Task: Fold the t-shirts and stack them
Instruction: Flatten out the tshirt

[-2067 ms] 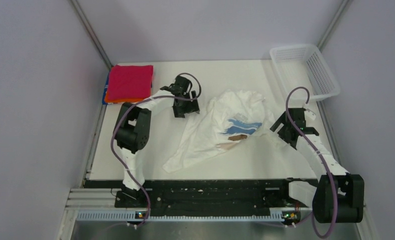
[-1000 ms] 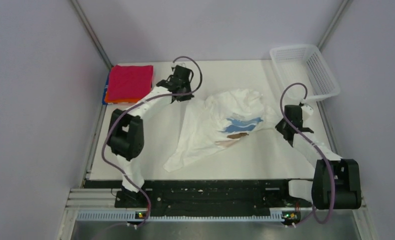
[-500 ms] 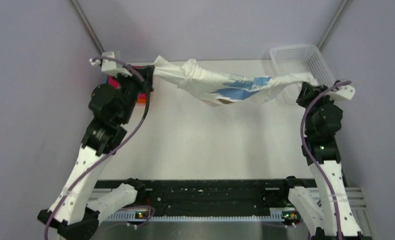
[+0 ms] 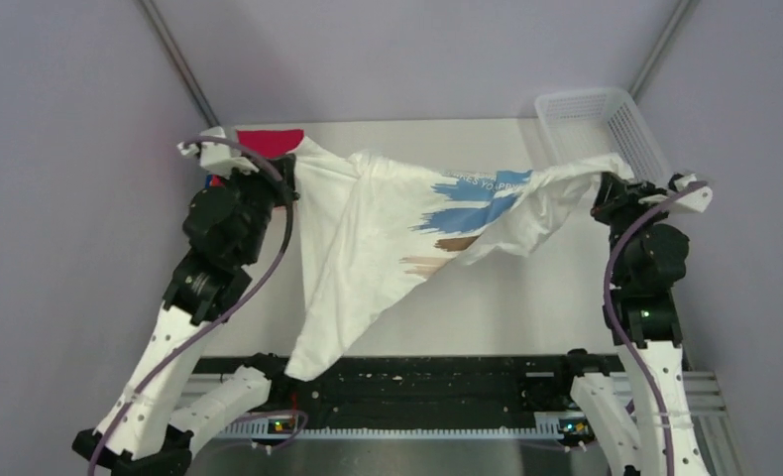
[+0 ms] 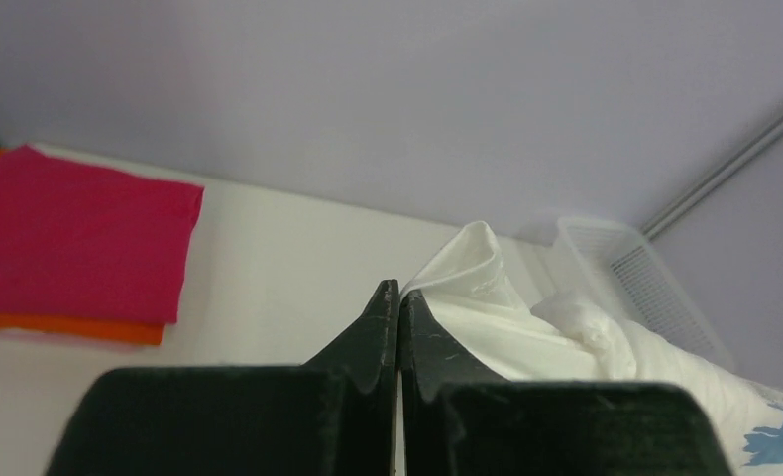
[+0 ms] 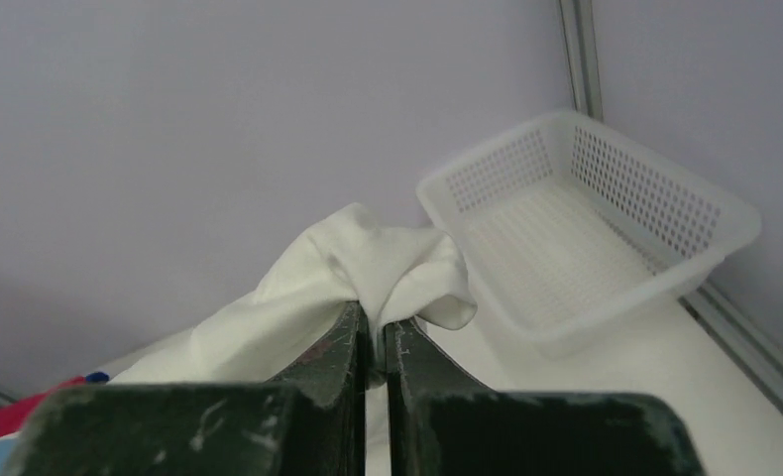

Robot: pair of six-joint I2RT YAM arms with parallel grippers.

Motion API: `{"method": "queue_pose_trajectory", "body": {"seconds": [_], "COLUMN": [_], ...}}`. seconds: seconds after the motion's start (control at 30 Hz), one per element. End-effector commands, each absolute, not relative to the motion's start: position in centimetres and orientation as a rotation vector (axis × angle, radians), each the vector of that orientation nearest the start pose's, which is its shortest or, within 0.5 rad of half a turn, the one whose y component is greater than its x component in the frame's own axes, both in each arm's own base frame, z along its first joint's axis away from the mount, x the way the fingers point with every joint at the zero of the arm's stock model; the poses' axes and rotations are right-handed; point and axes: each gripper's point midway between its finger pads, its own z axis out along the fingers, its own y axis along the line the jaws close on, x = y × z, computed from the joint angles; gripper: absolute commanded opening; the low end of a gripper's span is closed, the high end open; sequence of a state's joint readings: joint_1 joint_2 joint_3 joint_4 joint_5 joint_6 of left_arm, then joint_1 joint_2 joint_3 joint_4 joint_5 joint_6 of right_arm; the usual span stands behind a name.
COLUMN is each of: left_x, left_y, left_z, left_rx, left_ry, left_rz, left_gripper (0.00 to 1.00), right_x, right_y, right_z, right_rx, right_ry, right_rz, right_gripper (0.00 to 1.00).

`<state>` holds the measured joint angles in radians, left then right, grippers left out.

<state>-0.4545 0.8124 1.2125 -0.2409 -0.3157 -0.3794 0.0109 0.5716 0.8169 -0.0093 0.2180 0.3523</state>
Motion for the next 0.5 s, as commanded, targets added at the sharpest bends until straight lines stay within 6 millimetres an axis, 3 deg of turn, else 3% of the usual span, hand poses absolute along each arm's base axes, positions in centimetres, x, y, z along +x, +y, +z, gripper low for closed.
{"method": "queue_pose_trajectory", "body": {"seconds": [0.0,0.13,0.17,0.27,0.3,0.33,0.4,0.47], "left_x": [32.2,34.3,34.6,34.7,34.5,34.3,34.0,33.6], "left_y": [-9.0,-11.0,-11.2,-11.6,-12.0,-12.3,-12.8,-13.3], "left_z": [35.2,24.0,21.4,15.9,14.6,13.3,11.0,8.6], "left_rx": [-0.357,-0.396,-0.404,-0.448,-0.441,-0.436,-0.427,-0.428], "left_ry": [1.681,1.953,2.011,2.165,2.215,2.254,2.322,2.394], "left_rz": [-0.307,-0.253,-0.229,-0.163,-0.164,-0.158,-0.154,-0.159], "left_gripper": [0.00,0.00,0.00,0.00,0.00,0.00,0.00,0.00], "right_x": [30.2,32.2,32.7,33.0,32.9,32.9,33.0,34.1], "right_y": [-2.7,-3.5,-3.9,-5.2,-5.7,-6.0,-6.2,-5.4], "right_z": [29.2,21.0,18.8,14.4,13.4,12.8,12.5,13.9], "right_rx": [0.531,0.627,0.660,0.762,0.794,0.811,0.809,0.756], "right_ry": [1.570,1.773,1.829,1.955,1.993,2.022,2.068,2.076], "right_rz": [0.105,0.023,-0.017,-0.147,-0.192,-0.230,-0.274,-0.271], "right_gripper": [0.00,0.01,0.07,0.46,0.63,0.94,0.99,0.99]}}
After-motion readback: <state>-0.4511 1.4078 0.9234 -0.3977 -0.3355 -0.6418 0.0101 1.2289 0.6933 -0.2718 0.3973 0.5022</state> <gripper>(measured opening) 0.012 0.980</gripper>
